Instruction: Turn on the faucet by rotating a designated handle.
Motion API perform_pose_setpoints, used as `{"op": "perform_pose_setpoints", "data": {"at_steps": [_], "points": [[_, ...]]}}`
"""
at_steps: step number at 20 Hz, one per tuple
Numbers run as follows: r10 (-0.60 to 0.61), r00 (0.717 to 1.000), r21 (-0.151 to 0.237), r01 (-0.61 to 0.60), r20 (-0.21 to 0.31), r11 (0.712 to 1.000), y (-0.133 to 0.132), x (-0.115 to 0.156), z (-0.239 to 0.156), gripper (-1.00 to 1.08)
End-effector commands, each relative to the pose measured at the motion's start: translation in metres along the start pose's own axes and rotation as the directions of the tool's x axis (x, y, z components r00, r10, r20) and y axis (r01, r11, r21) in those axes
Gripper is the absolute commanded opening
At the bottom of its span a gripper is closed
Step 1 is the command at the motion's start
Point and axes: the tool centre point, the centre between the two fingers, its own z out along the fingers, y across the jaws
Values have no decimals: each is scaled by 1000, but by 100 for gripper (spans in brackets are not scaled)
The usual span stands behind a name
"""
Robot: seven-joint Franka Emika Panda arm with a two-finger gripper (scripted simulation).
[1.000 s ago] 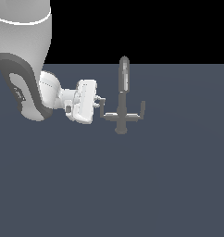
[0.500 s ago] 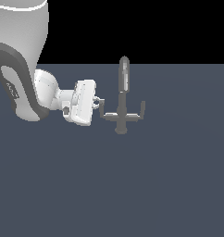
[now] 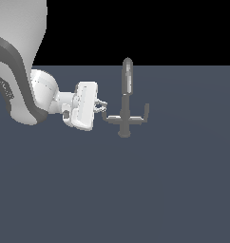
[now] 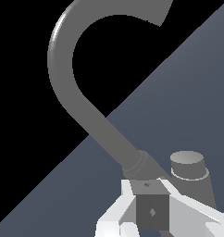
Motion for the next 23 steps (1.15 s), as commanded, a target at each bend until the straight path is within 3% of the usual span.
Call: {"op": "perform_pose_setpoints", "data": {"at_steps": [1, 12, 14, 23], "points": [[-7, 1000, -1, 7, -5, 1000, 10, 4, 0, -100], [-4, 1000, -1, 4, -8, 1000, 40, 21, -1, -100], [18, 1000, -2, -18, -4, 1000, 27, 20, 0, -100], [-2, 1000, -1, 2, -8, 1000, 83, 1, 1, -100]]}}
